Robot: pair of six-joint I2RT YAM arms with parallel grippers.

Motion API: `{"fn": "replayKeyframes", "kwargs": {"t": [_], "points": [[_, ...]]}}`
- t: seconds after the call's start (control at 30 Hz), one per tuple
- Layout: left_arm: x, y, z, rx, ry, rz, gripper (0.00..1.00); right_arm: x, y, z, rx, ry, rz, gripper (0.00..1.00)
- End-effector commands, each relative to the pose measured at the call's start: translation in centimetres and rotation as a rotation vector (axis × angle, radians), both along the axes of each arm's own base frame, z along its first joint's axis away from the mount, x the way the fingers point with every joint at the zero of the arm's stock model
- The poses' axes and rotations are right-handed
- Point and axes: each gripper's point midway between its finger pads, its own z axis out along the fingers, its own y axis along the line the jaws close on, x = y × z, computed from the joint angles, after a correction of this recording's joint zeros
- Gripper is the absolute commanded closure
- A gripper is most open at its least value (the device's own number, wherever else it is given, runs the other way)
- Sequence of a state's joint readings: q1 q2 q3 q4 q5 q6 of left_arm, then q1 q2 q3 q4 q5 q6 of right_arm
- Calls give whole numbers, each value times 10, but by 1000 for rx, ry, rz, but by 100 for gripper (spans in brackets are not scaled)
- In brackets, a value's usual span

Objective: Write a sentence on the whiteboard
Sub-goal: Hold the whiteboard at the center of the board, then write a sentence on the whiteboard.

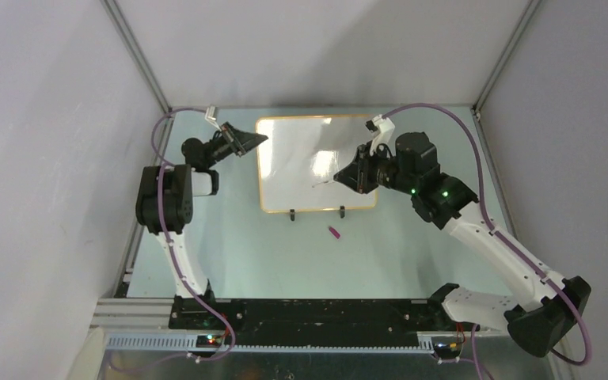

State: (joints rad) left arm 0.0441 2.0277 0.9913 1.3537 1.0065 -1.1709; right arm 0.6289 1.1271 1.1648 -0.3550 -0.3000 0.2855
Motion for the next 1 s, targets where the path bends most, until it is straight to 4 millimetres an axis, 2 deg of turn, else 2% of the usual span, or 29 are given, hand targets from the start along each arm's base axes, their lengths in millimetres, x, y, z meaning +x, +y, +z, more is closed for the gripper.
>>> {"fn": "replayKeyframes", "kwargs": {"t": [0.0,0.23,0.3,0.5,0.53,0.63,0.77,0.8,0.83,0.97], "points": [[-15,-13,15,-28,-83,-58,86,2,11,17,59,-34,27,100],[-27,-21,12,-15,-98,-55,100,14,21,14,57,-53,-13,100],[-30,-22,9,-8,-101,-50,100,20,27,6,31,-52,-39,100],[-35,-27,2,19,-120,-75,100,26,47,3,-12,-87,-101,100],[-36,-28,0,28,-129,-77,100,33,45,4,-25,-107,-146,100],[-36,-29,-2,36,-136,-86,100,41,56,0,-45,-138,-186,100],[-38,-30,-2,42,-144,-94,100,50,72,3,-39,-155,-176,100],[-38,-30,-2,42,-144,-94,100,53,77,-7,-68,-142,-172,100],[-38,-30,-2,44,-147,-95,100,55,81,3,-68,-165,-166,100],[-39,-30,-4,52,-153,-95,100,66,95,3,-117,-206,-155,100]]}}
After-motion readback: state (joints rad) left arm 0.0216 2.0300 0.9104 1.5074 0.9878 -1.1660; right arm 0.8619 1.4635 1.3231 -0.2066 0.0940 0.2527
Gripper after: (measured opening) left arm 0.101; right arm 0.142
